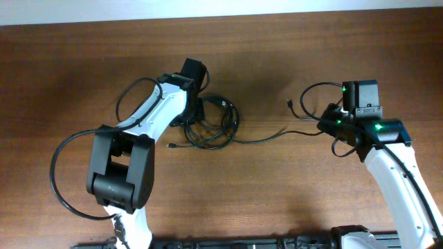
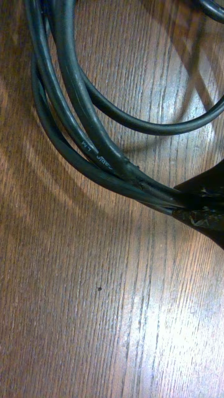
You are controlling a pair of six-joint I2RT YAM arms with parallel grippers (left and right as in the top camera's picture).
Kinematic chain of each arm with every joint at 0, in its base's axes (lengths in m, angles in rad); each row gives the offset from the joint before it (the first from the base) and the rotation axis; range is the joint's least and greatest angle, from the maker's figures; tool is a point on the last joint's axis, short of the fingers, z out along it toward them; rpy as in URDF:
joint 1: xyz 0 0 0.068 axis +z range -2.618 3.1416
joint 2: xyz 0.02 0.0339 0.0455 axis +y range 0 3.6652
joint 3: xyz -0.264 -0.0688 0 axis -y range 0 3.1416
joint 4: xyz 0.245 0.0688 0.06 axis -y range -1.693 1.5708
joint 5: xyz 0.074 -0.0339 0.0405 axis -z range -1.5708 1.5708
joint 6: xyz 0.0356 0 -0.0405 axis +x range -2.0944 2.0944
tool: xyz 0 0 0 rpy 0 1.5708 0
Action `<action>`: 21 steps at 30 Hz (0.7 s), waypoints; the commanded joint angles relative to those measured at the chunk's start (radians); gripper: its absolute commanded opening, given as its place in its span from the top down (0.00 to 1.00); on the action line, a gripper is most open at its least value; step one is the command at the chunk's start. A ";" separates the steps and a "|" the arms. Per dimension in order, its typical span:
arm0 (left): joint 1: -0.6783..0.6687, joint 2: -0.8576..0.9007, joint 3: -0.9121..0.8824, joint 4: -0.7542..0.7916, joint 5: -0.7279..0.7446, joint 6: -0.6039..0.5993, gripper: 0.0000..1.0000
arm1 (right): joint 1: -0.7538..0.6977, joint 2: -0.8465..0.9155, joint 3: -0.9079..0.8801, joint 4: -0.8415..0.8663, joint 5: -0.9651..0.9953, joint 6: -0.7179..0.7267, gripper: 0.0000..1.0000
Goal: Untangle cables
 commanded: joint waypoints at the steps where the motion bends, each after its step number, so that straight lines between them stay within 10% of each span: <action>1: 0.003 -0.028 0.019 -0.002 -0.012 0.008 1.00 | -0.019 0.002 0.007 0.002 0.308 0.005 0.90; 7: 0.003 -0.028 0.017 0.031 -0.025 0.004 1.00 | -0.107 0.003 -0.004 -0.031 -0.038 0.013 0.89; 13: 0.003 -0.028 0.017 0.020 -0.023 0.005 1.00 | -0.050 0.134 -0.080 -0.021 -0.056 0.388 0.32; 21: 0.003 -0.028 0.017 0.021 0.012 0.005 1.00 | 0.032 0.217 -0.050 0.005 -0.200 0.375 0.18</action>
